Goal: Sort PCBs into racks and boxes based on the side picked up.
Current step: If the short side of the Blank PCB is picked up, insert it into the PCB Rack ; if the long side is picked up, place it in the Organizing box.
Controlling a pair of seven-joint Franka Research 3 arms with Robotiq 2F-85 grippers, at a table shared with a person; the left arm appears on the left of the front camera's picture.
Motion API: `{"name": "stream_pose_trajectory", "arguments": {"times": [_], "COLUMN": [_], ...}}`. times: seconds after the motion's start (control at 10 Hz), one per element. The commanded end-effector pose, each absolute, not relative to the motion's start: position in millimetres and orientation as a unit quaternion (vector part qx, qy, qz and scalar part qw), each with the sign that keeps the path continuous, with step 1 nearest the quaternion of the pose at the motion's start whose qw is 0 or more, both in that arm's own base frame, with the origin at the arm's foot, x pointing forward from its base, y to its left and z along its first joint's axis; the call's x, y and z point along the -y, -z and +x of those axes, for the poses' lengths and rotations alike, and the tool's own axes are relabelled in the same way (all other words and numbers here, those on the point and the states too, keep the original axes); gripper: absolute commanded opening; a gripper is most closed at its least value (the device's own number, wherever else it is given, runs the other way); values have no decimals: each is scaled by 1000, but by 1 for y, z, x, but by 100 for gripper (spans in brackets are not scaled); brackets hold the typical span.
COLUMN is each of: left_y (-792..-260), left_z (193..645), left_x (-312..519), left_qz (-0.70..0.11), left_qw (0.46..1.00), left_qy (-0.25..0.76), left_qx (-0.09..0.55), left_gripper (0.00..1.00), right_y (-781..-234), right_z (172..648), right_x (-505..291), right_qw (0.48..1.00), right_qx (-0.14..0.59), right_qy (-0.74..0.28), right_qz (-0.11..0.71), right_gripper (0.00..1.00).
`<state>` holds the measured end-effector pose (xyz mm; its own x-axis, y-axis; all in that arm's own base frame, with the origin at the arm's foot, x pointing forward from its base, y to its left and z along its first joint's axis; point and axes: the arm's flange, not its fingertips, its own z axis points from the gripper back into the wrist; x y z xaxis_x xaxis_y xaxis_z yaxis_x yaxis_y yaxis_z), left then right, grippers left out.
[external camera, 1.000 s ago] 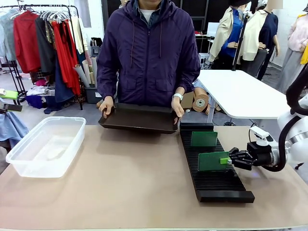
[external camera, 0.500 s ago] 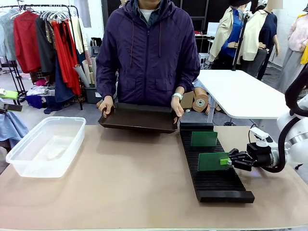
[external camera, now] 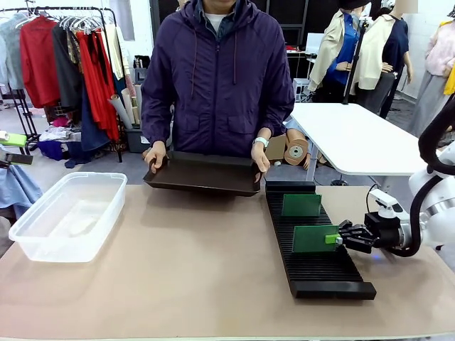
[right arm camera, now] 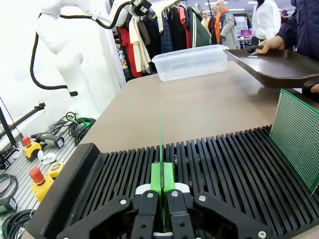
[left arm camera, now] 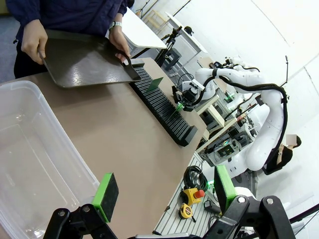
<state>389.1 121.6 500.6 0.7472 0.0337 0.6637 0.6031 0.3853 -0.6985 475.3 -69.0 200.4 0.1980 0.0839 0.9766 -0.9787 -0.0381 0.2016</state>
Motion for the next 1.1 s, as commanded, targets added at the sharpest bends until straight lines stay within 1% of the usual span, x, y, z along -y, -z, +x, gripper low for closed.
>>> {"name": "stream_pose_trajectory", "arguments": {"times": [0.0,0.4,0.7,1.0], "left_y": [-503,-503,-503,-503], "left_z": [388,388,388,388], "left_x": [-121,-121,-121,-121], "left_qz": [-526,-526,-526,-526], "left_qw": [774,774,774,774], "left_qy": [182,182,182,182], "left_qx": [304,304,304,304], "left_gripper": [100,100,100,100], "right_y": [-190,-192,-194,-193], "right_z": [478,480,482,478], "right_x": [72,69,69,69], "right_qw": [556,559,572,564], "right_qx": [427,426,410,407], "right_qy": [-475,-479,-489,-495], "right_qz": [532,526,515,521], "right_gripper": [0,0,0,0]}}
